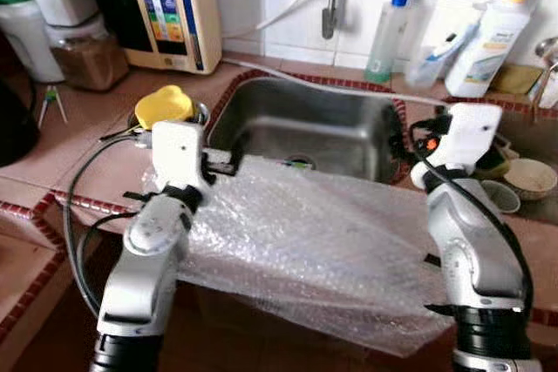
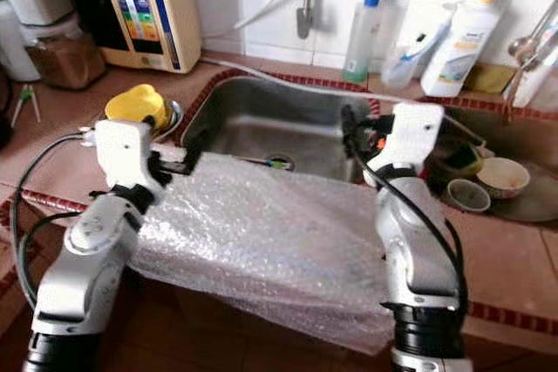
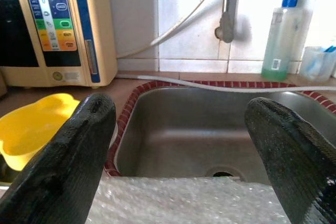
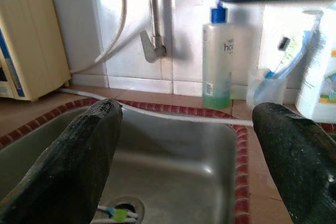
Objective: Kitchen organization
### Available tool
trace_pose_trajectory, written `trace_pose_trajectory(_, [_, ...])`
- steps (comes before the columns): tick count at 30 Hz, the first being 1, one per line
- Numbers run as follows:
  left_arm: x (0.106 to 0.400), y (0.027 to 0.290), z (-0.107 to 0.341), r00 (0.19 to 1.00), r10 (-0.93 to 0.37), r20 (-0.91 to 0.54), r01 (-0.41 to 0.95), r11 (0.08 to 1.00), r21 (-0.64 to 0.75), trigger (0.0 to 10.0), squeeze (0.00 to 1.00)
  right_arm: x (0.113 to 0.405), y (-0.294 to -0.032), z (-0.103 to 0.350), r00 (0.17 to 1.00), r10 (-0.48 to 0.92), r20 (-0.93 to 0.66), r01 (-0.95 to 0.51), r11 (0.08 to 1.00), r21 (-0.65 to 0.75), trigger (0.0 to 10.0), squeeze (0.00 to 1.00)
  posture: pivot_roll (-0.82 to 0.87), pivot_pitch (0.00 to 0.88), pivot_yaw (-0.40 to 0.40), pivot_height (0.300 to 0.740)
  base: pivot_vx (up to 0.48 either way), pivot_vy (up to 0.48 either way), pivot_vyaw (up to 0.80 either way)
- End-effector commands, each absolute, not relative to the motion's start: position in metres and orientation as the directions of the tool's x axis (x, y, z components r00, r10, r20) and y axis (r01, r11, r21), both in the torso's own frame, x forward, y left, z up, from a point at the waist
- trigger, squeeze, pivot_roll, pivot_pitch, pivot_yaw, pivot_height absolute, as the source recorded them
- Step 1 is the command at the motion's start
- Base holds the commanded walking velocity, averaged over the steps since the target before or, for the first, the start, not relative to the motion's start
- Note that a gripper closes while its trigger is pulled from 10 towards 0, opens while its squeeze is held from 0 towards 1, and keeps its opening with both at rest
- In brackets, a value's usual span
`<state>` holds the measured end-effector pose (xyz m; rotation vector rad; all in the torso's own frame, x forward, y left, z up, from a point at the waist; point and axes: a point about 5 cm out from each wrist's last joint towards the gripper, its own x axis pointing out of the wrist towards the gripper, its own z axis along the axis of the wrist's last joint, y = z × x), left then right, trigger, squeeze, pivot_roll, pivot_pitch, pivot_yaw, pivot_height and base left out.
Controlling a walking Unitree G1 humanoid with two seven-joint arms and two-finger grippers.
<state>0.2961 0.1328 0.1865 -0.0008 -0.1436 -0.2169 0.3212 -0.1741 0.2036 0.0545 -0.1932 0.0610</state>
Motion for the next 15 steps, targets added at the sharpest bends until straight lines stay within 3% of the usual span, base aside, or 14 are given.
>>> trace_pose_trajectory(1, [0.2971, 0.1276, 0.1881, 0.966, -0.219, 0.140, 0.218, 0.976, 0.019, 10.0, 0.00, 0.3201, -0.1780, 0.2057, 0.979, 0.051, 0.198, -0.060, 0.997, 0.040, 10.0, 0.80, -0.05, 0.078, 0.006, 0.740, 0.000, 0.000, 0.00])
trace_pose_trajectory(3, [0.2979, 0.1275, 0.1886, 0.966, -0.218, 0.138, 0.218, 0.976, 0.021, 10.0, 0.00, 0.3202, -0.1770, 0.2075, 0.977, 0.059, 0.206, -0.064, 0.998, 0.021, 10.0, 0.80, -0.05, 0.079, 0.007, 0.740, 0.000, 0.000, 0.00])
trace_pose_trajectory(6, [0.2985, 0.1258, 0.1891, 0.966, -0.224, 0.128, 0.220, 0.975, 0.042, 10.0, 0.00, 0.3213, -0.1750, 0.2094, 0.975, 0.061, 0.214, -0.071, 0.997, 0.040, 10.0, 0.85, -0.05, 0.084, 0.013, 0.740, 0.000, 0.000, 0.80])
trace_pose_trajectory(15, [0.3018, 0.1281, 0.1875, 0.978, -0.180, 0.104, 0.175, 0.983, 0.053, 10.0, 0.00, 0.3221, -0.1744, 0.2106, 0.975, 0.046, 0.218, -0.058, 0.997, 0.047, 10.0, 0.80, -0.04, 0.094, 0.015, 0.740, 0.000, 0.000, 0.80])
